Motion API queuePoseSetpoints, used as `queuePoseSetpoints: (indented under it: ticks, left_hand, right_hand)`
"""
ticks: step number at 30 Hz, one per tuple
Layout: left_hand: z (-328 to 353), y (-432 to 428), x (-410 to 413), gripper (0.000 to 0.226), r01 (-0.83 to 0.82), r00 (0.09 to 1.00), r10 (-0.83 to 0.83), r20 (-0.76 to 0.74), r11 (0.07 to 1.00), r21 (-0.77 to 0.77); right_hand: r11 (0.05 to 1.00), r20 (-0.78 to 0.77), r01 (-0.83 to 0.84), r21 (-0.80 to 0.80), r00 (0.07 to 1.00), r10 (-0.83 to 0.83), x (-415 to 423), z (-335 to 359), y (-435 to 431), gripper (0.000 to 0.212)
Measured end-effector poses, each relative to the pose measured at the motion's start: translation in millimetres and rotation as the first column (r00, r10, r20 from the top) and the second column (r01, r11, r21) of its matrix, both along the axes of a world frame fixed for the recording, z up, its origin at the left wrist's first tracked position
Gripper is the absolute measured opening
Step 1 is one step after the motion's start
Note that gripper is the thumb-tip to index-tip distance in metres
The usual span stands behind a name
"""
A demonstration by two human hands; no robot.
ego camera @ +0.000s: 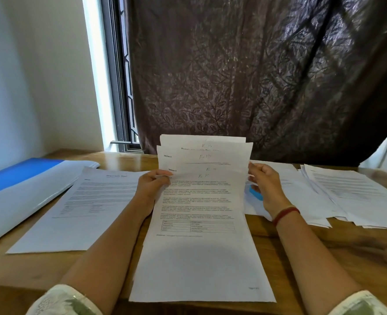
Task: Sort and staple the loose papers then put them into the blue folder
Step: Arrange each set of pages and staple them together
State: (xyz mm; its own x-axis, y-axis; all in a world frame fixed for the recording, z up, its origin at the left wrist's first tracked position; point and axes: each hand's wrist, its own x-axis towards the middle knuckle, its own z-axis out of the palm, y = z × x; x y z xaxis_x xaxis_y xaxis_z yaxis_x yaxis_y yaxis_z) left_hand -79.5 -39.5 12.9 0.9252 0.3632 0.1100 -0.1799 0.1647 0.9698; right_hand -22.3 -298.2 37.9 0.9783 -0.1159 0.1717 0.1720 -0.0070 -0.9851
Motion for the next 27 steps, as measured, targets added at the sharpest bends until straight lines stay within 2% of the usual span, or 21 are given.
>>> queuePoseSetpoints:
  ticks: [3,7,13,16,18,21,25,27]
  left_hand:
    - [0.2,1.5,0.3,0.017,0.014,1.0,-0.014,0.017,0.999,-0.031]
    - [-0.8,4.2,1.1,0.023,0.089,0.994,-0.083,0.074,0.993,-0.074]
    - [-1.3,5.3,1.9,0.04,0.182,0.981,-0.18,0.079,0.983,-0.016]
    - [-2.1,5.7,1.2,0.032,0.167,0.983,-0.166,0.072,0.986,-0.003]
    - [-3.1,6.0,1.4,0.022,0.136,0.989,-0.136,0.059,0.991,-0.003]
    - [-3.3,5.2,1.3,0.015,0.104,0.994,-0.105,0.039,0.994,0.017]
    - [-2.6,3.7,1.3,0.017,0.073,0.997,-0.074,0.033,0.997,0.018]
    - [-3.1,3.9,2.4,0.018,0.075,0.997,-0.075,0.018,0.997,0.013]
  right_hand:
    - [0.979,-0.034,-0.201,0.038,0.979,0.202,-2.0,-1.7,2.6,0.021]
    - [0.945,0.019,-0.324,0.047,0.946,0.323,-7.1,1.7,3.7,0.025]
    - [0.838,0.1,-0.542,0.06,0.839,0.535,-1.6,-6.2,-3.3,0.057]
    - [0.756,0.069,-0.621,0.209,0.78,0.622,2.0,-6.8,-5.2,0.079]
    - [0.762,0.085,-0.631,0.143,0.775,0.626,2.2,-8.1,-5.8,0.073]
    - [0.837,0.09,-0.548,0.001,0.833,0.545,-7.8,-6.2,-3.1,0.068]
    - [0.915,-0.008,-0.402,-0.016,0.916,0.402,-8.6,-2.2,3.5,0.023]
    - [0.949,-0.058,-0.306,-0.068,0.951,0.303,-2.9,-4.6,5.1,0.02]
